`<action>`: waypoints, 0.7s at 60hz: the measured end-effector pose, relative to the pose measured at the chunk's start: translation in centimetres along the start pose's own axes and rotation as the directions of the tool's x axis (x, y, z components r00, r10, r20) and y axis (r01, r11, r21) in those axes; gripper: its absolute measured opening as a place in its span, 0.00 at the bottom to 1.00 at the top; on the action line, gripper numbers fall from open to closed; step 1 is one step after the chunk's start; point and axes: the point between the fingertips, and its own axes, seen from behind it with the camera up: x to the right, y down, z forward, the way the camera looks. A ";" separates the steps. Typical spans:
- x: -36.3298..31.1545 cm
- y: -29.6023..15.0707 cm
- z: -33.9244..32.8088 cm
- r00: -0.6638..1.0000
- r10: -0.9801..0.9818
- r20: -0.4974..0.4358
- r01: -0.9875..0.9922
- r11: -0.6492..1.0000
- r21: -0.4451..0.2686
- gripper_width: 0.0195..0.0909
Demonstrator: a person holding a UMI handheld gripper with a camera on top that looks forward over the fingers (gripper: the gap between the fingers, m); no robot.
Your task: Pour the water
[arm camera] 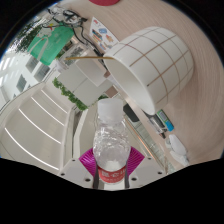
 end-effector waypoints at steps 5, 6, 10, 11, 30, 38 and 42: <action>-0.3 -0.6 -0.7 0.995 0.096 0.034 -0.097 0.995 0.012 0.21; -0.4 -1.0 0.0 0.994 0.108 0.034 -0.108 0.994 0.018 0.21; -0.6 -0.9 -0.3 0.990 0.127 0.054 -0.128 0.992 0.018 0.21; -0.6 -0.8 -0.4 0.990 0.129 0.056 -0.130 0.991 0.015 0.21; 0.3 1.3 -1.4 0.928 -0.349 -0.129 0.344 0.937 -0.056 0.21; -7.6 2.5 -3.0 0.464 -0.859 -0.217 0.862 0.494 -0.116 0.22; -13.4 1.3 -4.5 0.107 -0.962 -0.252 0.985 0.136 -0.103 0.22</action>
